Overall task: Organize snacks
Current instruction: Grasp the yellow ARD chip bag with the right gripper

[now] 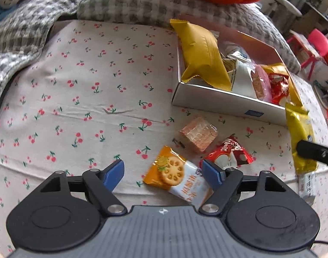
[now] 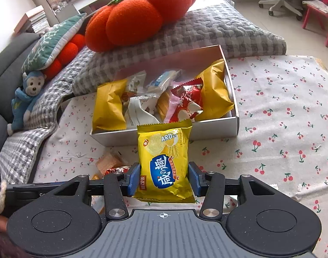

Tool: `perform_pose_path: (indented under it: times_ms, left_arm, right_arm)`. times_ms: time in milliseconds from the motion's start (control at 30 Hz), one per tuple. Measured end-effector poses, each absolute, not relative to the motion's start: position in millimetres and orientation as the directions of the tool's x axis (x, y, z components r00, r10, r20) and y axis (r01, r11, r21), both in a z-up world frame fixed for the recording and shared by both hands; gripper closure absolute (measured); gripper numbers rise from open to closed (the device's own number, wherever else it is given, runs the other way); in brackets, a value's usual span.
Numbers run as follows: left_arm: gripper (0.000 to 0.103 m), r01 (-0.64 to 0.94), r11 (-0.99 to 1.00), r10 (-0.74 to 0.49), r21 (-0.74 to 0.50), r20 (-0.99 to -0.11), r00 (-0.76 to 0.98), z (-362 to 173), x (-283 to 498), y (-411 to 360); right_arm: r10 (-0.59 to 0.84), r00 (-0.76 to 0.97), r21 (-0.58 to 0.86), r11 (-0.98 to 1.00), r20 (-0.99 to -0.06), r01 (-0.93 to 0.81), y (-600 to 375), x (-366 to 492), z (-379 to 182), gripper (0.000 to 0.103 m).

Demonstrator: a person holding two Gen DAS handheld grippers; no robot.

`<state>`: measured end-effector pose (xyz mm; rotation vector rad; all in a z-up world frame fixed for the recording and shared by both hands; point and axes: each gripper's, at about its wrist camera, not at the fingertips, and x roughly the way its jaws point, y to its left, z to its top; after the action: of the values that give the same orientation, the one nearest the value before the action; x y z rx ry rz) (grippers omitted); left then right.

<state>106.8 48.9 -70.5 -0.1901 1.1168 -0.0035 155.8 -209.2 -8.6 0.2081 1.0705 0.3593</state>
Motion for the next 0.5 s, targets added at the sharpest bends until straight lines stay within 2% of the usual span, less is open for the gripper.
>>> perform_pose_path:
  times_ms: [500]
  left_arm:
    - [0.025,0.046,0.99,-0.14,-0.134,-0.896,0.421,-75,105,28]
  right_arm:
    - [0.403,0.448,0.357,0.915,-0.798,-0.186,-209,155,-5,0.056]
